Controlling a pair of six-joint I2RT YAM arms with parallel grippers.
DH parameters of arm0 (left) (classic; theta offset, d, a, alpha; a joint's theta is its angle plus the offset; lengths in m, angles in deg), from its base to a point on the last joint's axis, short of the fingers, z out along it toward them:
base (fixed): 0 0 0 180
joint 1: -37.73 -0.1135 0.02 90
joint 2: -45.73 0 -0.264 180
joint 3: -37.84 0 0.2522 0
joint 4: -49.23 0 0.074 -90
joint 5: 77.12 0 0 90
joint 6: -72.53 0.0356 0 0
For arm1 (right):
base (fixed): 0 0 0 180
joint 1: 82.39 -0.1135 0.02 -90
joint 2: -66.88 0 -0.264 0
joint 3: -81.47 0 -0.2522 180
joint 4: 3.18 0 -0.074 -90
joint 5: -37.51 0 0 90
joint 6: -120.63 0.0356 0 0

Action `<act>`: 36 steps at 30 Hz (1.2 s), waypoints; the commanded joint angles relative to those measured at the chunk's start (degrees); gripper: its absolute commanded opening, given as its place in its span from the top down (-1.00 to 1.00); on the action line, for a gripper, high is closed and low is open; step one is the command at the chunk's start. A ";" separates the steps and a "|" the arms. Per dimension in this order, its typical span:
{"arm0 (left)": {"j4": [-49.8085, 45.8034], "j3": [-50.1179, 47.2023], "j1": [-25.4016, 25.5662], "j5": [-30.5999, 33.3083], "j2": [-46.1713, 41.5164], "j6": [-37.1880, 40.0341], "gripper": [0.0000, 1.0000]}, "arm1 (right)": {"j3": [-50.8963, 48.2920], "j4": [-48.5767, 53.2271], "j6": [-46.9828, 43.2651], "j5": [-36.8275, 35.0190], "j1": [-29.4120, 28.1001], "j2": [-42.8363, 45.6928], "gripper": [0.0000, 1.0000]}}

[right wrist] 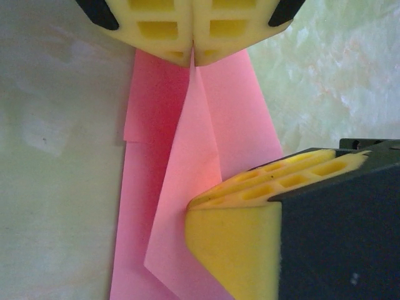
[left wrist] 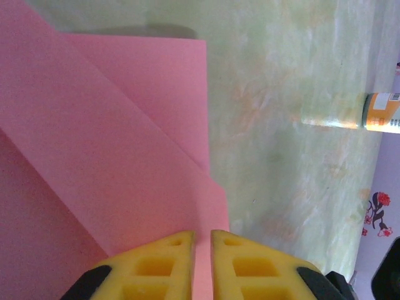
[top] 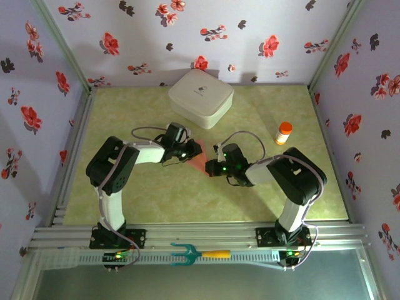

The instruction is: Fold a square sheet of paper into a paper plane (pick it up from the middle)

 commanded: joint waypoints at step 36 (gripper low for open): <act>-4.96 2.51 0.37 -1.54 5.26 2.80 0.74 | 7.57 25.85 0.76 4.18 1.86 5.12 0.63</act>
